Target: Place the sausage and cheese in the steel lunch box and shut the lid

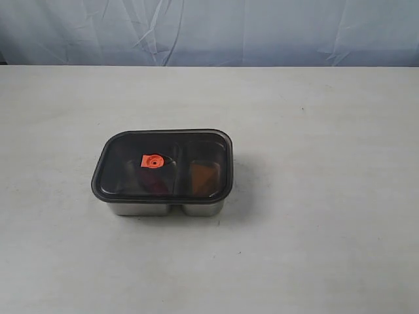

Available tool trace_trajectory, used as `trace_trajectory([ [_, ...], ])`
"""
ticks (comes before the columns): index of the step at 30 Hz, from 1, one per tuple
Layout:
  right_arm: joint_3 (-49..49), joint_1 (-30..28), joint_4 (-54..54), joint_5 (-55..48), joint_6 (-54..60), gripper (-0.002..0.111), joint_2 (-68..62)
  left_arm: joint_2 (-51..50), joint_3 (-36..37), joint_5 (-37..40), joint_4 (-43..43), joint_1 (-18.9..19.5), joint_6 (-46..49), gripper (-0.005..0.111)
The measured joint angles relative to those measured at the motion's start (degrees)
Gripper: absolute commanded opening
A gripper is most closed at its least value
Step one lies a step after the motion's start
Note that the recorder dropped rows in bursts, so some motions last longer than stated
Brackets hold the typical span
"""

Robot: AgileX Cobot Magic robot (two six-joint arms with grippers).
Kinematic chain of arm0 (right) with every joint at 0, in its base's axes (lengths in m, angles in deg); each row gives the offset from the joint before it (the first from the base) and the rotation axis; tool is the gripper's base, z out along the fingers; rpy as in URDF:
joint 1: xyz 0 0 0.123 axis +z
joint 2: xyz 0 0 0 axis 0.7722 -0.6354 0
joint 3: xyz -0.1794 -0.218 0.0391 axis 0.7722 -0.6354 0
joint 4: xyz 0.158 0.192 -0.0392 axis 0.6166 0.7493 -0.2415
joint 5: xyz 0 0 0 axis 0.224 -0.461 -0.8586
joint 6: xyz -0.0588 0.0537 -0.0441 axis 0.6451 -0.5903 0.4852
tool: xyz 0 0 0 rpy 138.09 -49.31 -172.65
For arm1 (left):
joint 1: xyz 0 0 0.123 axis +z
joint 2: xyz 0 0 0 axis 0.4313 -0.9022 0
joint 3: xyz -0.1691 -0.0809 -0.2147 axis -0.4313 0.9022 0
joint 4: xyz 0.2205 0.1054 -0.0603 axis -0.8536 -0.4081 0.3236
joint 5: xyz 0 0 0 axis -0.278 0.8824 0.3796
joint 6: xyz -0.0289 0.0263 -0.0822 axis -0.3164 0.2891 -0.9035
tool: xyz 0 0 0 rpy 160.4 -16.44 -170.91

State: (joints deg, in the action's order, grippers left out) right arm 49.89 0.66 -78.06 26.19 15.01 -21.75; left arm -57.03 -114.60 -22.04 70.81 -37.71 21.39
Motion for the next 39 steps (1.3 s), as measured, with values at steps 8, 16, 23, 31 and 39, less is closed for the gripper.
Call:
trace_trajectory([
  [8, -0.2, 0.0, 4.5, 0.3, -0.1, -0.001, 0.1, 0.0, 0.0, 1.2, 2.8, 0.0, -0.1, 0.000],
  [16, -0.2, 0.0, 4.5, 5.7, -0.3, -0.001, 0.1, 0.0, 0.0, 1.3, 3.1, 0.0, -0.1, 0.000],
  [23, -0.2, 0.0, 4.5, 6.3, -0.3, -0.001, 0.1, 0.0, 0.0, 1.3, 3.2, 0.0, -0.1, 0.000],
  [31, -0.2, 0.0, 4.5, 6.4, -0.3, -0.001, 0.1, 0.0, 0.0, 1.6, 3.2, 0.5, -0.1, 0.000],
  [39, -0.2, 0.0, 4.5, 6.4, -0.3, -0.001, 0.1, 0.0, 4.5, -6.3, 2.7, 9.6, 6.7, 0.000],
])
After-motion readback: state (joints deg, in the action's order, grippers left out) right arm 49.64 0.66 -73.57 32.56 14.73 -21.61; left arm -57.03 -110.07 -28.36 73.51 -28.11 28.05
